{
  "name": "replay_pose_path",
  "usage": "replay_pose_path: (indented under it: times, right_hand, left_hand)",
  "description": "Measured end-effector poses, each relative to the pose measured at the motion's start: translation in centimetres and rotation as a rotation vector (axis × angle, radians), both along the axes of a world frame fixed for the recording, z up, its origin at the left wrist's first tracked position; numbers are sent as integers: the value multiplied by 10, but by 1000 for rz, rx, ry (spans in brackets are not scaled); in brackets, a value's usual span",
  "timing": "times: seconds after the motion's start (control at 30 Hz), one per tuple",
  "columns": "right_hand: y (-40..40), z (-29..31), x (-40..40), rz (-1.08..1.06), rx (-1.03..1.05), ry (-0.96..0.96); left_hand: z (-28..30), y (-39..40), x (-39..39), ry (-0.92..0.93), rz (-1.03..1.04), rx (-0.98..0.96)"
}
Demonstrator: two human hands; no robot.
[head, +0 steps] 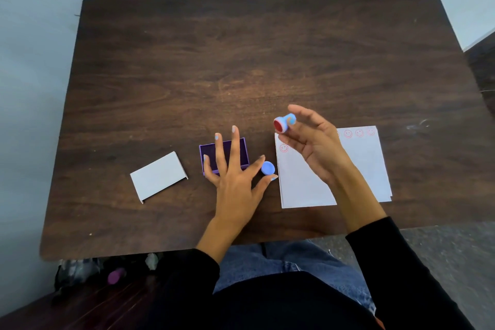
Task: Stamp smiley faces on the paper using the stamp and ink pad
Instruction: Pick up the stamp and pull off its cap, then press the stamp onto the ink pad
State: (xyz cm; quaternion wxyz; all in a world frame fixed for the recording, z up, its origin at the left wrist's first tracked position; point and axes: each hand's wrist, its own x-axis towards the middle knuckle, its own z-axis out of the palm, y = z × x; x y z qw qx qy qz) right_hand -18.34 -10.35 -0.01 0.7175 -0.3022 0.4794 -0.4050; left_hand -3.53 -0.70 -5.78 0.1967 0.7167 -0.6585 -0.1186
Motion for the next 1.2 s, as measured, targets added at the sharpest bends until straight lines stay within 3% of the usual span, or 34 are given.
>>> replay_pose_path:
  times: [0.2,0.43,0.5,0.6,0.67,0.83,0.93,1.2]
  right_hand:
    - [2,-1,-1,-122,240,-327]
    - [0,-3,16,-115,293,-385]
    - [2,-7,23,-98,223,-239]
    - [12,-14,36,-57,-108,278]
    - [21,-18,47,19,-342,554]
    - [40,-31,68,303,-766,905]
    - [46,-39,74,338,-841,993]
    - [49,-41,81,353,-918,1016]
  left_hand:
    - [-13,12,-10,-129,-15,4]
    - [-18,17,2,-204,54,-4]
    - [-18,19,17,-118,153,-24]
    - [-18,19,40,22,255,-17]
    - [-17,18,47,-44,261,35]
    - [-15,11,54,-218,221,133]
    - [-16,9,57,-223,213,142]
    - [-17,12,58,-216,221,153]
